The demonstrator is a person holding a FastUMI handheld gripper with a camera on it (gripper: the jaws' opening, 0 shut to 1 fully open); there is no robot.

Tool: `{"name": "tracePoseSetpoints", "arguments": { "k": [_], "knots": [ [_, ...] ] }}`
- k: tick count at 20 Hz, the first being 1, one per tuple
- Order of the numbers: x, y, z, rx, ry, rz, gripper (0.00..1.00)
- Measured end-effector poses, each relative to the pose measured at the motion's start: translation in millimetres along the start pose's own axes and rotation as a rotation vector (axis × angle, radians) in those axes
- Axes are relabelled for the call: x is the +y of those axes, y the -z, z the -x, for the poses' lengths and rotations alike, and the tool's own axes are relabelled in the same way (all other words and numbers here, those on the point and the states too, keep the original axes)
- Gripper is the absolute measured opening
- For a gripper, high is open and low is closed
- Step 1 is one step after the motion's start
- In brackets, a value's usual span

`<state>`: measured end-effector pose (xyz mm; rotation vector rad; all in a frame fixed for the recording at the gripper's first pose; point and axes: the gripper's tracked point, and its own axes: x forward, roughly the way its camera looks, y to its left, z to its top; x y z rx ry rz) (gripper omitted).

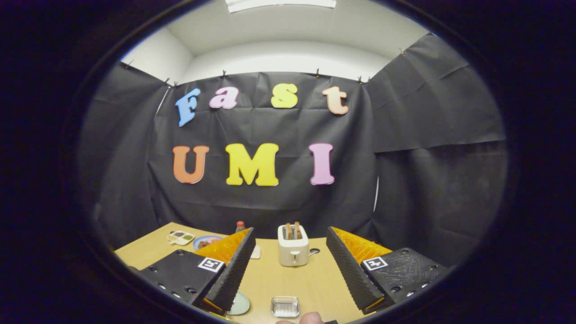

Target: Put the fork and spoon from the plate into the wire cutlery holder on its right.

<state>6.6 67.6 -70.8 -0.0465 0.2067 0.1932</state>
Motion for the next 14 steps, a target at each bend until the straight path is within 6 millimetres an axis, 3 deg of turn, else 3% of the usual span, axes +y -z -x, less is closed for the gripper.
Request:
{"name": "tracePoseSetpoints", "arguments": {
  "k": [5, 14],
  "knots": [
    [48, 76, 1, 0.191, -0.086, 0.010, 0.96],
    [136, 245, 5, 0.580, -0.159, 0.021, 0.96]
  ]
}}
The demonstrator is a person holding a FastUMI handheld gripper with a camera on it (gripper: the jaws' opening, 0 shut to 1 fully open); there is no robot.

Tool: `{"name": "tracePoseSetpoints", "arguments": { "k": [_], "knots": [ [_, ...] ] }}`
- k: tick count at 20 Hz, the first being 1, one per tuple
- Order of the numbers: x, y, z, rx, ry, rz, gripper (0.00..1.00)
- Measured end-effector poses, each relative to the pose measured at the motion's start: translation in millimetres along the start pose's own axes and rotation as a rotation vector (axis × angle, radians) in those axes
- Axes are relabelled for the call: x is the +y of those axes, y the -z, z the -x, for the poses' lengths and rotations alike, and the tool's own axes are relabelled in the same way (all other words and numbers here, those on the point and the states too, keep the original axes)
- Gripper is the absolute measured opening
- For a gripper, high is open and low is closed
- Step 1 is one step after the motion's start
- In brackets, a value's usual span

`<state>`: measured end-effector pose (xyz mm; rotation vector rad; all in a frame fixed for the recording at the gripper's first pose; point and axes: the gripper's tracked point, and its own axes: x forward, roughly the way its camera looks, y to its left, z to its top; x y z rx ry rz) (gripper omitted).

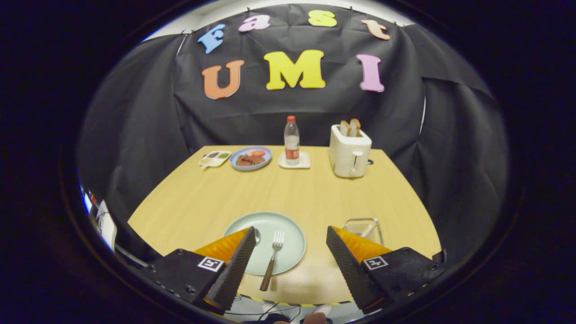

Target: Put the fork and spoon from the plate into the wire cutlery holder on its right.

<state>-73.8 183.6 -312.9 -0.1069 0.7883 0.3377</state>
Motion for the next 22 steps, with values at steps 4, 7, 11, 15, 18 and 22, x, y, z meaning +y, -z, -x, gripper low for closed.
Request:
{"name": "tracePoseSetpoints", "arguments": {
  "k": [4, 7, 11, 15, 18, 22],
  "knots": [
    [19, 49, -41, 0.118, 0.019, 0.017, 0.96],
    [26, 76, -62, 0.192, 0.020, 0.027, 0.95],
    [30, 100, -83, 0.259, 0.040, 0.050, 0.79],
    [33, 114, -95, 0.314, 0.052, 0.047, 0.52],
    [32, 118, -100, 0.353, 0.074, 0.037, 0.27],
    [26, 114, -98, 0.408, 0.095, 0.041, 0.07]
  ]
}}
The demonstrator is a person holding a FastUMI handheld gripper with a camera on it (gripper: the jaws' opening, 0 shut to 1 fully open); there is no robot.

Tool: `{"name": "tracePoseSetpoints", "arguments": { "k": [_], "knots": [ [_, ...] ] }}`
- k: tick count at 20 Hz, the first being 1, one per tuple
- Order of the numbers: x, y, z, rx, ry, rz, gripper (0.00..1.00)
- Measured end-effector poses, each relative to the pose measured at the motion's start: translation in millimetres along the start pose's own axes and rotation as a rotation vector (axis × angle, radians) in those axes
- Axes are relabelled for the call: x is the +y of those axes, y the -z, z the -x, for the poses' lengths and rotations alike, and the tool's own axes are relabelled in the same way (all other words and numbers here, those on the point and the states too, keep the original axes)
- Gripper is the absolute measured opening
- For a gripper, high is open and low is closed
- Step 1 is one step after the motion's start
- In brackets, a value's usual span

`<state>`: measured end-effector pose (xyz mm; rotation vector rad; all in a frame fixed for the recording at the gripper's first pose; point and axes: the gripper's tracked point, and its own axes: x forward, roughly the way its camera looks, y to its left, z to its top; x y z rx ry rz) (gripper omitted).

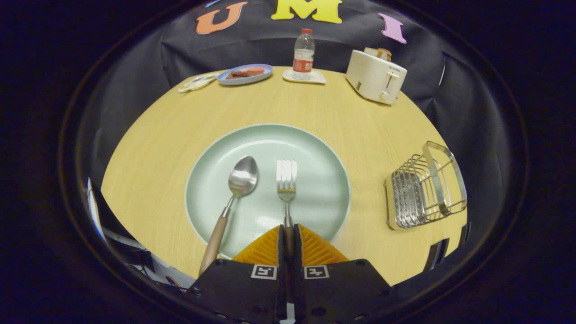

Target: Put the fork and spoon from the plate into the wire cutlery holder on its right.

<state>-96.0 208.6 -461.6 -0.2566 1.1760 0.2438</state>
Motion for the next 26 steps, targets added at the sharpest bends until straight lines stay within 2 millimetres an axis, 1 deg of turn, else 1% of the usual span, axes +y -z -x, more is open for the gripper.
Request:
{"name": "tracePoseSetpoints", "arguments": {
  "k": [1, 2, 3, 5, 7, 10, 12, 15, 17, 18, 19, 20, 23, 26],
  "knots": [
    [1, 0, -5, 0.016, -0.004, 0.002, 0.07],
    [1, -1, 0, 0.022, -0.005, -0.004, 0.01],
    [0, -2, 2, 0.032, -0.010, -0.008, 0.01],
    [-5, -9, 18, 0.040, -0.026, -0.027, 0.01],
    [-10, -17, 37, 0.054, -0.048, -0.047, 0.01],
    [-25, -33, 75, 0.077, -0.083, -0.072, 0.01],
    [-48, -45, 101, 0.092, -0.089, -0.076, 0.01],
    [-99, -62, 130, 0.126, -0.044, -0.060, 0.01],
    [-130, -68, 138, 0.166, -0.003, -0.045, 0.01],
    [-143, -68, 142, 0.190, 0.012, -0.042, 0.01],
    [-152, -68, 143, 0.219, 0.017, -0.045, 0.01],
    [-158, -65, 143, 0.258, 0.016, -0.049, 0.01],
    [-166, -51, 142, 0.372, -0.019, -0.092, 0.01],
    [-175, -36, 135, 0.471, -0.031, -0.171, 0.01]
  ]
}}
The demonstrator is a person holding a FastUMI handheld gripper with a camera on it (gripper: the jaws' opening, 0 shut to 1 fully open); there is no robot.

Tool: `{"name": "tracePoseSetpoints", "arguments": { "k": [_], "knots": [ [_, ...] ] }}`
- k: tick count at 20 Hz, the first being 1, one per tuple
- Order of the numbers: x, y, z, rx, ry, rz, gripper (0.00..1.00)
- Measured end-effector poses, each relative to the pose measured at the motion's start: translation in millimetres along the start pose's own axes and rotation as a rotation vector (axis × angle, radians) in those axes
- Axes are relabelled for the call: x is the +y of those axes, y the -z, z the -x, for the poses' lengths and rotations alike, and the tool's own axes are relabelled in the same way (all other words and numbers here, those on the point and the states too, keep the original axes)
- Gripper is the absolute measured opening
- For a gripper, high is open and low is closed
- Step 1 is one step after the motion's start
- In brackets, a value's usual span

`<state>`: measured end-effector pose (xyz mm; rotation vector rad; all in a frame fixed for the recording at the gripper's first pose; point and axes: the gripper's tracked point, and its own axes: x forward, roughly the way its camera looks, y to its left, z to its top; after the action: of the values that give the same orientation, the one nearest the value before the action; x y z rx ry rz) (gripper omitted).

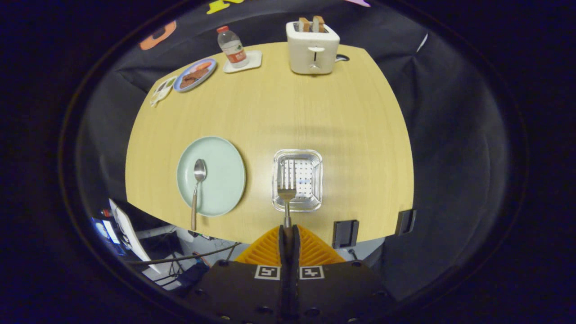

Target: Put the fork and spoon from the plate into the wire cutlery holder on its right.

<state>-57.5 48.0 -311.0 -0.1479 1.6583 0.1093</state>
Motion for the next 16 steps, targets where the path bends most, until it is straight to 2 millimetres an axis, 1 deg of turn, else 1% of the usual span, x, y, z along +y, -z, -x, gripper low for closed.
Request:
{"name": "tracePoseSetpoints", "arguments": {
  "k": [2, 5, 9, 13, 14, 15, 16],
  "knots": [
    [-6, 0, -8, 0.044, -0.003, -0.041, 0.01],
    [-12, -6, -23, 0.086, 0.003, -0.074, 0.01],
    [-7, -7, -38, 0.132, -0.044, -0.147, 0.03],
    [-4, -16, -38, 0.095, -0.075, -0.180, 0.13],
    [-2, -17, -36, 0.075, -0.075, -0.177, 0.20],
    [-2, -21, -31, 0.041, -0.072, -0.163, 0.25],
    [-1, -25, -26, -0.004, -0.064, -0.136, 0.33]
  ]
}}
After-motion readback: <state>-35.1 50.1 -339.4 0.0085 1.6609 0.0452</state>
